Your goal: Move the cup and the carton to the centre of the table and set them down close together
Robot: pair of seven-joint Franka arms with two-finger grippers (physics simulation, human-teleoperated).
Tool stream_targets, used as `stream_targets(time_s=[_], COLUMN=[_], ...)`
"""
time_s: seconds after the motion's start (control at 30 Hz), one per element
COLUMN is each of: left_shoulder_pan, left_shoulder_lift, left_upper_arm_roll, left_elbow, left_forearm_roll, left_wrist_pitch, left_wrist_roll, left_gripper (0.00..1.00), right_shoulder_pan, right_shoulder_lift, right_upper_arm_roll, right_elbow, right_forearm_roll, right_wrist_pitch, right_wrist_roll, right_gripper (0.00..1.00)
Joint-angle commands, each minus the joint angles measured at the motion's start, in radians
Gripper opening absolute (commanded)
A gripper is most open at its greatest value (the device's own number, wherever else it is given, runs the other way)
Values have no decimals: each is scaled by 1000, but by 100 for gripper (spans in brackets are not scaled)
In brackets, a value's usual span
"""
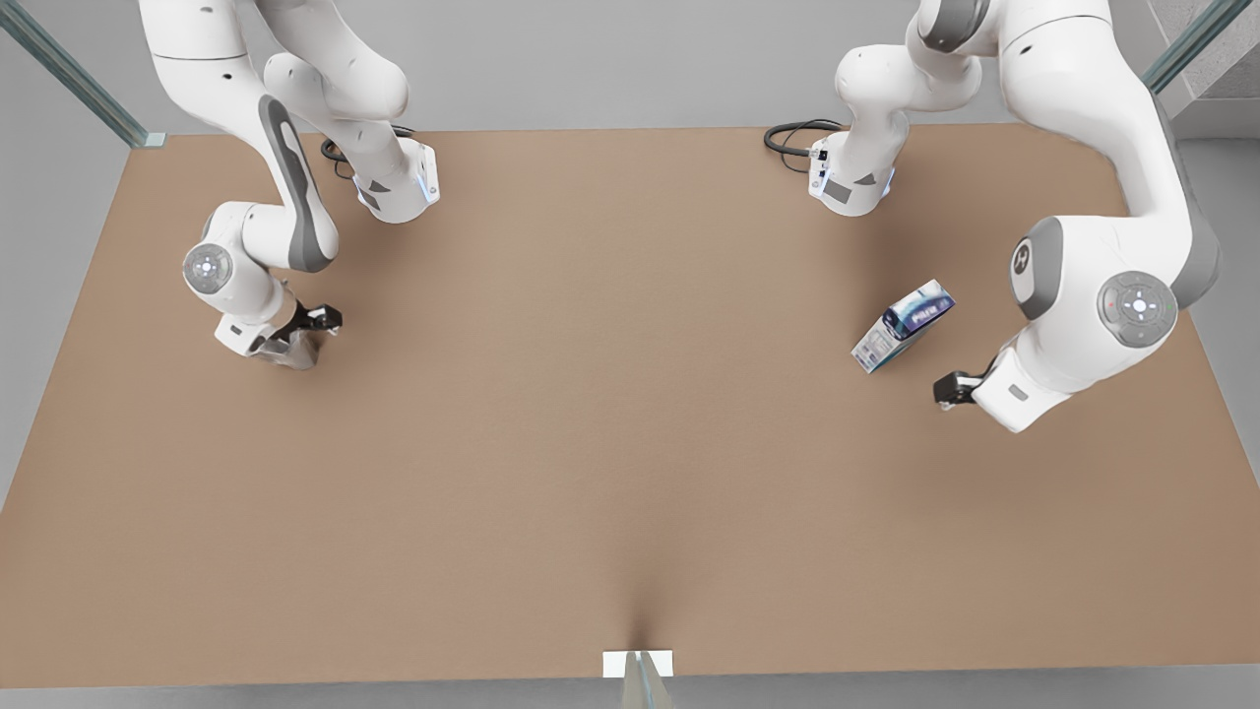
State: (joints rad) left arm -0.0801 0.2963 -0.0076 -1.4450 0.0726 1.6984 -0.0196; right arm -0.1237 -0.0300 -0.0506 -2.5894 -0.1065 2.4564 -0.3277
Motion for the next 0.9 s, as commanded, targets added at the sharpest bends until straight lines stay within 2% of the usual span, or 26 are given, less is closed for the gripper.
stream_targets(time_s=[0.0,0.23,0.27,0.3,0.37,0.4,0.43,0.47,0.87], left_shoulder_pan=[0,0,0,2,0,0,0,0,0], left_shoulder_lift=[0,-2,0,0,3,4,6,6,7], left_upper_arm_roll=[0,0,0,0,0,0,0,0,0], left_elbow=[0,0,0,0,0,0,0,0,0], left_forearm_roll=[-1,1,3,1,1,1,1,1,1], left_wrist_pitch=[1,4,4,4,4,4,4,4,6], left_wrist_roll=[1,0,0,0,0,-2,-10,-8,1], left_gripper=[100,100,100,100,100,100,100,100,100], right_shoulder_pan=[-7,-28,-28,-30,-34,-34,-34,-36,-56], right_shoulder_lift=[4,30,44,47,47,48,48,48,36], right_upper_arm_roll=[-2,-3,-3,-3,-3,-3,-3,-3,-2], right_elbow=[0,-17,-17,-15,-17,-17,-17,-17,-14], right_forearm_roll=[-1,1,1,1,2,2,4,4,4], right_wrist_pitch=[7,29,45,47,44,44,44,44,26], right_wrist_roll=[-8,-7,-5,-5,6,7,9,9,7], right_gripper=[100,100,94,85,59,40,24,21,21])
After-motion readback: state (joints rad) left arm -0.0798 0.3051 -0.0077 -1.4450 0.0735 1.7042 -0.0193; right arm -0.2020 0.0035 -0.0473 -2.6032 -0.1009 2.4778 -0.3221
